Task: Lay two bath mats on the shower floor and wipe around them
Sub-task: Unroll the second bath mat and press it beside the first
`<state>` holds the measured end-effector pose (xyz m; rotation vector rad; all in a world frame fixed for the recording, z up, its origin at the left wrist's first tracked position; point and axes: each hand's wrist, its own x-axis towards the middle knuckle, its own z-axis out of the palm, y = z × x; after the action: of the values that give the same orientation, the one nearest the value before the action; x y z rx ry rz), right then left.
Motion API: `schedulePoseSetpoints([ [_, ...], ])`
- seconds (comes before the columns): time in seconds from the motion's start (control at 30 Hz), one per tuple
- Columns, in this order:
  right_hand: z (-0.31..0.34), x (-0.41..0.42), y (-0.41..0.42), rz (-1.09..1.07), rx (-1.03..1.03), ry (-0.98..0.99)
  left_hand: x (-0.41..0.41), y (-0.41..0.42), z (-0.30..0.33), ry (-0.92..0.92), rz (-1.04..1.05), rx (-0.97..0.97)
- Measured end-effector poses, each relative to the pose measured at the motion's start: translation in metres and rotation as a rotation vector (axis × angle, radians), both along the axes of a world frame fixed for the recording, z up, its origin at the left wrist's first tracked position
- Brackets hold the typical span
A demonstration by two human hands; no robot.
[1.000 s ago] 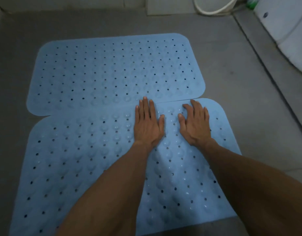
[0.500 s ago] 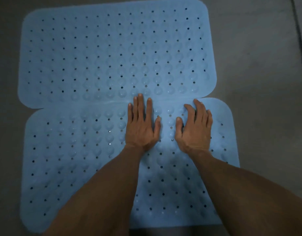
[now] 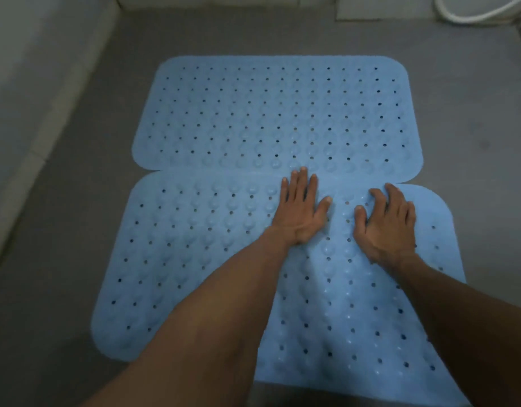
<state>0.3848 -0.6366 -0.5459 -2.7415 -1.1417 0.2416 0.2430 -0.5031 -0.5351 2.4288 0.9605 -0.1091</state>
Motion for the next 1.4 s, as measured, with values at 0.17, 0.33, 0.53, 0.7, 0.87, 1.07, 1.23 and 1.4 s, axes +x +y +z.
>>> schedulePoseSetpoints([
  [0.17,0.027,-0.054,0.011,-0.070,-0.138,-0.013,-0.105,0.012,0.016,-0.056,0.145,0.155],
  [0.33,0.038,-0.203,0.047,0.161,0.080,0.105,-0.238,0.028,-0.001,-0.016,0.310,0.318],
  [0.53,0.014,-0.328,0.089,0.286,0.102,0.159,-0.318,0.029,-0.022,0.014,0.364,0.327],
  [0.7,-0.010,-0.339,0.090,0.245,0.084,0.085,-0.330,0.030,-0.029,-0.039,0.335,0.330],
  [0.87,-0.006,-0.342,0.090,0.208,0.111,0.048,-0.330,0.030,-0.025,-0.047,0.347,0.270],
  [1.07,-0.006,-0.341,0.095,0.200,0.076,0.042,-0.327,0.037,-0.025,0.066,0.305,0.260],
  [1.23,-0.006,-0.342,0.096,0.188,0.099,0.051,-0.330,0.037,-0.030,0.049,0.299,0.274],
  [1.4,-0.003,-0.341,0.094,0.201,0.113,0.112,-0.333,0.036,-0.034,0.068,0.277,0.310],
])
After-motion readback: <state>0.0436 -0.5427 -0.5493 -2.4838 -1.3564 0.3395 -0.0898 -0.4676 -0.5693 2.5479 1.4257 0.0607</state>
